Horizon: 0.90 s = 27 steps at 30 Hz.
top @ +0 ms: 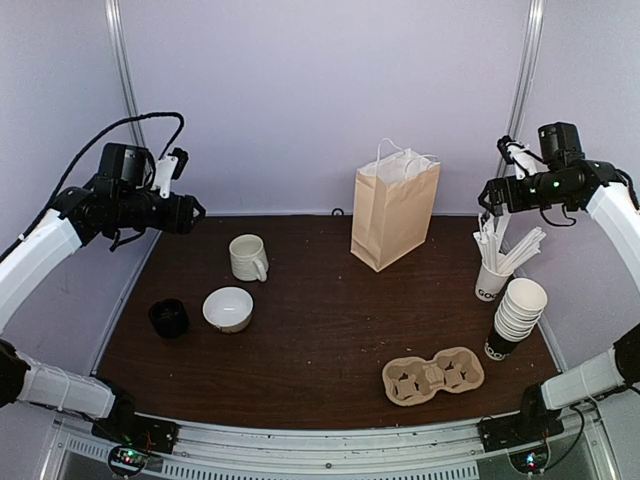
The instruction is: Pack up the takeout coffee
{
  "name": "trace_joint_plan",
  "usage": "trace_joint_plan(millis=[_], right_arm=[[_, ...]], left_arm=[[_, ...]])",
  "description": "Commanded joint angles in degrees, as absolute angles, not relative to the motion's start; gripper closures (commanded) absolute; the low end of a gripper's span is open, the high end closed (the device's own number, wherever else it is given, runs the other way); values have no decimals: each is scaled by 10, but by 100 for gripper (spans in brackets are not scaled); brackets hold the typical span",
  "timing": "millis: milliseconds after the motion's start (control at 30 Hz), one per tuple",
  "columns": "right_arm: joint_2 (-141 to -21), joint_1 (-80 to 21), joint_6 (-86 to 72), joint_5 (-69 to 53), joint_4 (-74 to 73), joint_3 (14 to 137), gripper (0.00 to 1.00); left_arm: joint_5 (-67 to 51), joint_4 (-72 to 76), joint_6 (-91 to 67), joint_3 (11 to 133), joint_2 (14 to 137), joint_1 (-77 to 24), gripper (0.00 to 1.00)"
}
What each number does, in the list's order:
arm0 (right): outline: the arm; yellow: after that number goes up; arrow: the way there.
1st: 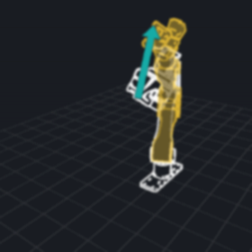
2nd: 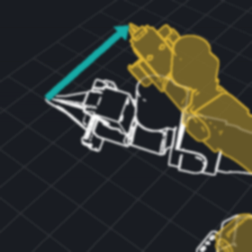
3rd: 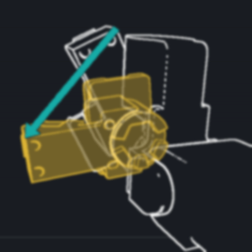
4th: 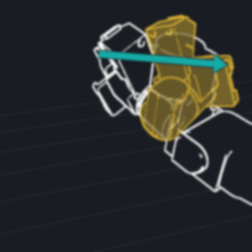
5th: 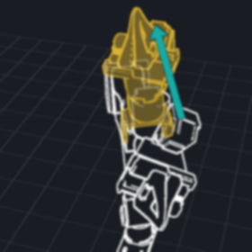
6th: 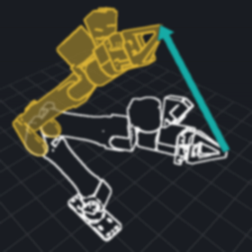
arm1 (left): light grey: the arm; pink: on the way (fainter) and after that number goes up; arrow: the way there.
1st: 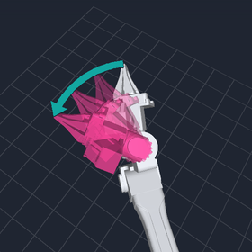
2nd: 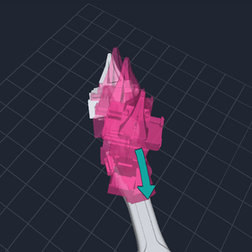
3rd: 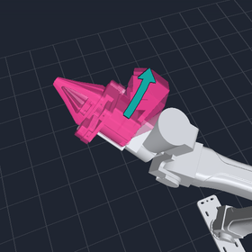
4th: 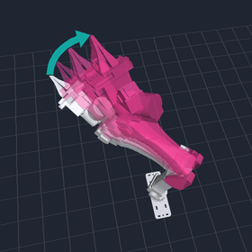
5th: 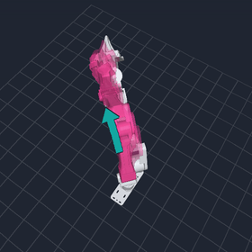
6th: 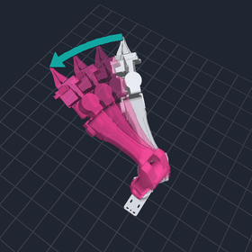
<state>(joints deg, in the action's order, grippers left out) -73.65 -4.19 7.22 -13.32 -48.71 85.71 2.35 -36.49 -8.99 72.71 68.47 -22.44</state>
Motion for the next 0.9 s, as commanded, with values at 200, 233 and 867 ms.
trace_joint_plan(millis=[200, 233, 867], right_arm=[[-780, -28, 187, -175, -665, 919, 9], [-779, -21, 196, -185, -677, 922, 11], [-639, -8, 511, -181, -975, 815, 51]], left_arm=[[-136, -394, -121, 834, 745, -301, 49], [-141, -394, -118, 838, 752, -314, 50], [-172, -349, -104, 866, 888, -500, 31]])
